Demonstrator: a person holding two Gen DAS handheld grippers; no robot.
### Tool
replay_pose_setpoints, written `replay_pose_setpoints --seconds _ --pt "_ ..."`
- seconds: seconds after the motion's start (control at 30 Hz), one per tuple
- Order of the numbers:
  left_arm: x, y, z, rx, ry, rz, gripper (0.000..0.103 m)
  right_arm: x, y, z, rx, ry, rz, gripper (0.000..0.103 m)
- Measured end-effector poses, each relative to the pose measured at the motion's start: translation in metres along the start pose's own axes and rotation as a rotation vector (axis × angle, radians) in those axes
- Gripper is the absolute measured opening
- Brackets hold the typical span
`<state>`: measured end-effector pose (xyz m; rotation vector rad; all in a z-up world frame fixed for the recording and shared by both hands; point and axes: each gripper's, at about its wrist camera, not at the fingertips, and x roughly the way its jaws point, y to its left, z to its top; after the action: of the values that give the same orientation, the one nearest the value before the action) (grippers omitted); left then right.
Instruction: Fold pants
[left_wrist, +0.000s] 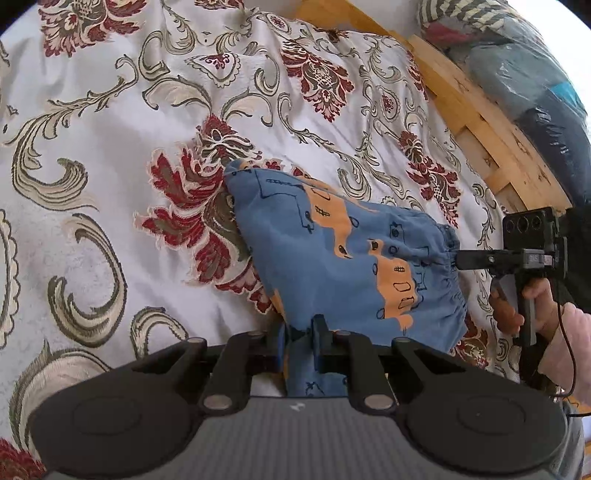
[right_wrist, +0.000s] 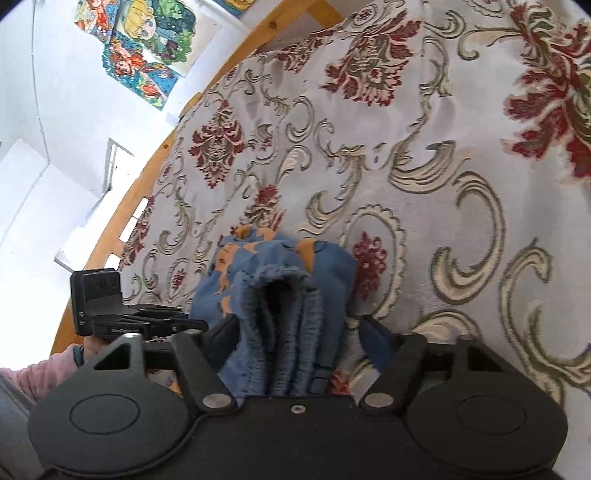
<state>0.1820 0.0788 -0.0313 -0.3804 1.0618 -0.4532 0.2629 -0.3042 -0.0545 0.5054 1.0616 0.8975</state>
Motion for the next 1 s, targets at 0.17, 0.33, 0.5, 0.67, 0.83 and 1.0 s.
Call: replay_pose_setpoints --seconds 0.17,0.33,0.5,0.67,0.83,1.0 --pt "-0.001 -0.008 -0.001 0.023 0.000 0.035 0.019 0.005 0.015 -0.009 -0.047 -0.019 -0.077 0.037" --pt "-0.001 -0.015 0.000 0.057 0.007 0.068 0.020 0.006 0.026 -0.016 -0.037 -0.059 -0.114 0.028" --pt "0.001 -0.024 0.002 0.064 0.017 0.110 0.016 0.002 0.038 -0.020 -0.051 -0.089 -0.148 0.023" --pt "0.000 -0.040 0.004 0.106 0.026 0.181 0.015 -0.003 0.051 -0.024 -0.096 -0.106 -0.172 0.021" --pt "-0.002 -0.044 0.003 0.147 0.029 0.201 0.014 0.001 0.049 -0.023 -0.097 -0.083 -0.211 0.032" --pt "0.000 -0.040 0.005 0.125 0.040 0.201 0.022 0.006 0.036 -0.021 -0.047 -0.069 -0.194 0.034"
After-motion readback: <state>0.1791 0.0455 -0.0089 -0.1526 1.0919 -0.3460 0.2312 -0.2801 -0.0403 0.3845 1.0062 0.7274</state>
